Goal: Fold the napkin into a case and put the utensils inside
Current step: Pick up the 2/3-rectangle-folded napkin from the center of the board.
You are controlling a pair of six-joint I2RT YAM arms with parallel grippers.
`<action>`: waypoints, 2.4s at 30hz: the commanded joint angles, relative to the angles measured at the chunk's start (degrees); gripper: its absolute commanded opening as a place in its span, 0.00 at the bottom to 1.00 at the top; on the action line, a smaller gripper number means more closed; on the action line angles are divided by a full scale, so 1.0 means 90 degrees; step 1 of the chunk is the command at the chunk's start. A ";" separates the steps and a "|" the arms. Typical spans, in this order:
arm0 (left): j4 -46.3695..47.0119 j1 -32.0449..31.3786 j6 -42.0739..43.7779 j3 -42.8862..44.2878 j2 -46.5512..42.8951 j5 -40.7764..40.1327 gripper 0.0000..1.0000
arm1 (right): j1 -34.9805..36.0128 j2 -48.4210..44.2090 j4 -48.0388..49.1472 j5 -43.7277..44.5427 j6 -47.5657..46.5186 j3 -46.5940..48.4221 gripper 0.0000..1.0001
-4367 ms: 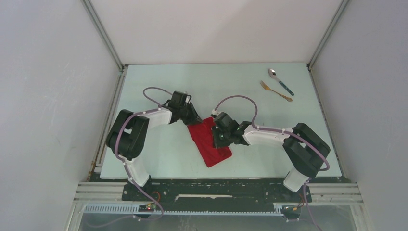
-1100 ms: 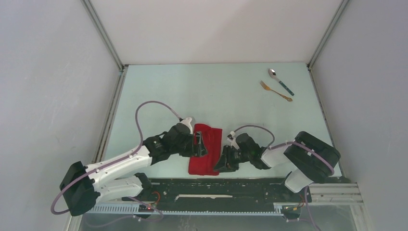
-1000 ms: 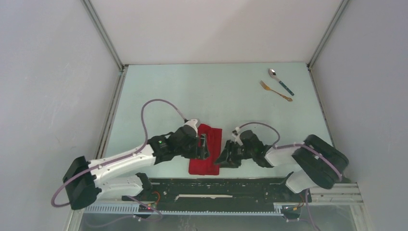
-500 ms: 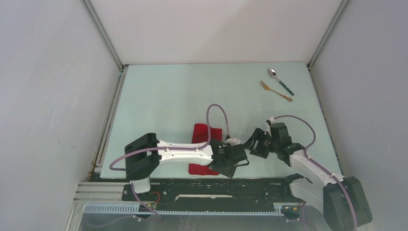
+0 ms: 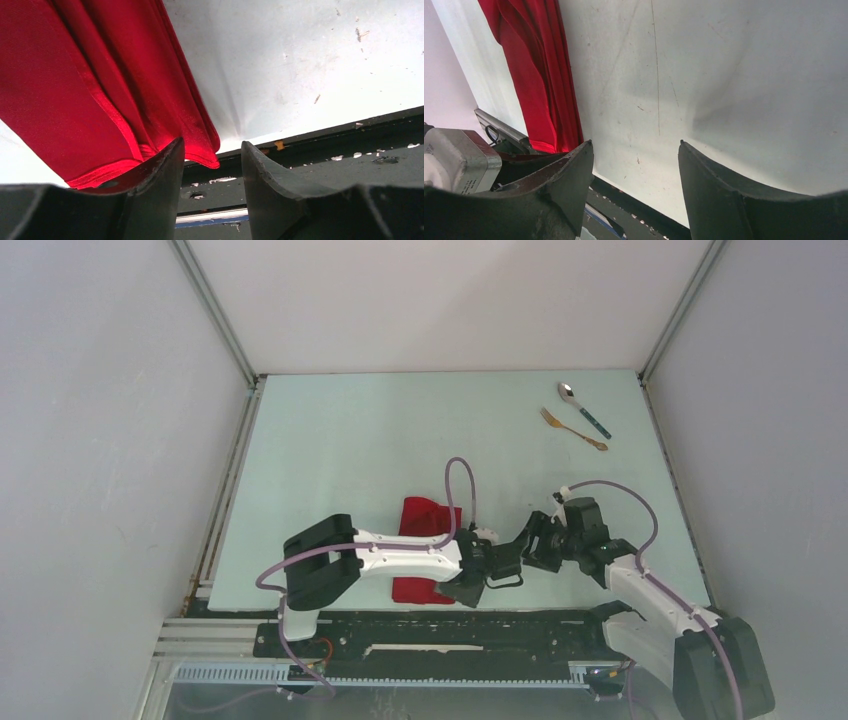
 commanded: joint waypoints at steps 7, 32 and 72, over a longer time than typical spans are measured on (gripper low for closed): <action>-0.0043 0.0015 -0.0056 0.0085 0.0283 -0.0227 0.47 | -0.0062 -0.0065 -0.0029 -0.0075 -0.0230 -0.0051 0.70; 0.1505 0.0474 0.0362 -0.1599 -0.2080 0.0118 0.00 | 0.0759 0.3347 0.4467 -0.1795 0.1727 0.0207 0.94; 0.1848 0.0542 0.0505 -0.1716 -0.2267 0.0325 0.00 | 0.0699 0.6066 0.5795 -0.1546 0.2105 0.2027 0.37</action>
